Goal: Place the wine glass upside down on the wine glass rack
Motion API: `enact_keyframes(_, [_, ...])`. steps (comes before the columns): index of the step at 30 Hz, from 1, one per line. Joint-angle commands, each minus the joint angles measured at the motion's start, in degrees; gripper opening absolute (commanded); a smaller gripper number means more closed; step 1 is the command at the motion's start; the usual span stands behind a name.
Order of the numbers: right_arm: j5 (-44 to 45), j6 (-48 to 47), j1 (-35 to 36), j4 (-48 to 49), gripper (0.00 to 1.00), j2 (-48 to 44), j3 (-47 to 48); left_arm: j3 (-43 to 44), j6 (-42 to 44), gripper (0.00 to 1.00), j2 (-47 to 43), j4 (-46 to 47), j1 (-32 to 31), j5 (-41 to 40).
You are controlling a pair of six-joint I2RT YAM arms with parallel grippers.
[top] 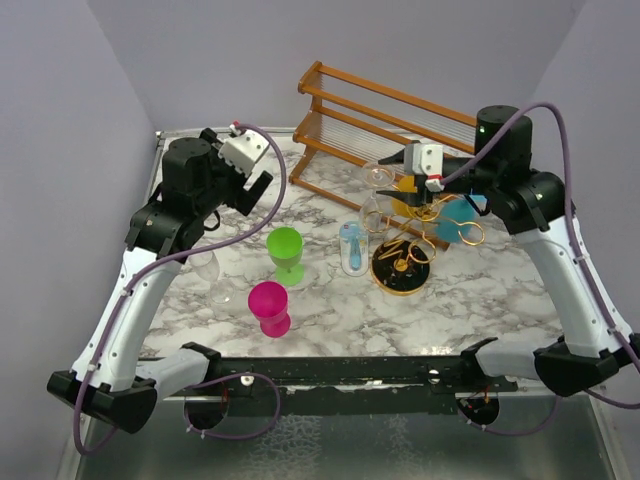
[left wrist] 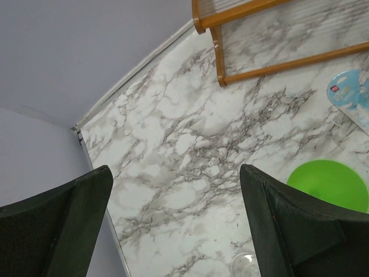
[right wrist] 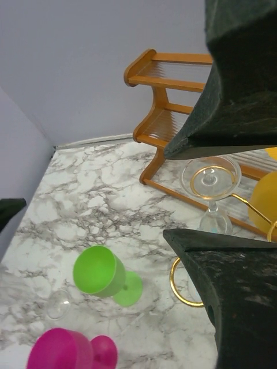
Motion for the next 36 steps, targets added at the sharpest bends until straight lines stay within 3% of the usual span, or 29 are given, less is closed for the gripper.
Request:
enact_keyframes(1, [2.24,16.10,0.47,8.07,0.53,-5.77,-1.46,-1.44,0.15,0.95,-3.00,-4.24,2.87,1.31])
enact_keyframes(9, [9.98,18.20,-0.37,10.49,0.70,-11.18,-6.07,-2.82,-0.48,0.95,-6.13,-10.65,11.01,4.95])
enact_keyframes(18, [14.04,23.83,-3.37,14.21,0.71,-15.91,-12.19,-7.05,-1.75,0.93,-6.55,-12.42,17.28,8.18])
enact_keyframes(27, [14.95,23.01,-7.34,13.30,0.70,-17.77,-12.58,-8.44,-6.92,0.85,1.20,-9.02,16.15,22.64])
enact_keyframes(36, [15.55,22.92,-9.14,14.49,0.69,-18.34,-14.34,-6.08,-6.54,0.79,10.34,-8.06,4.82,22.28])
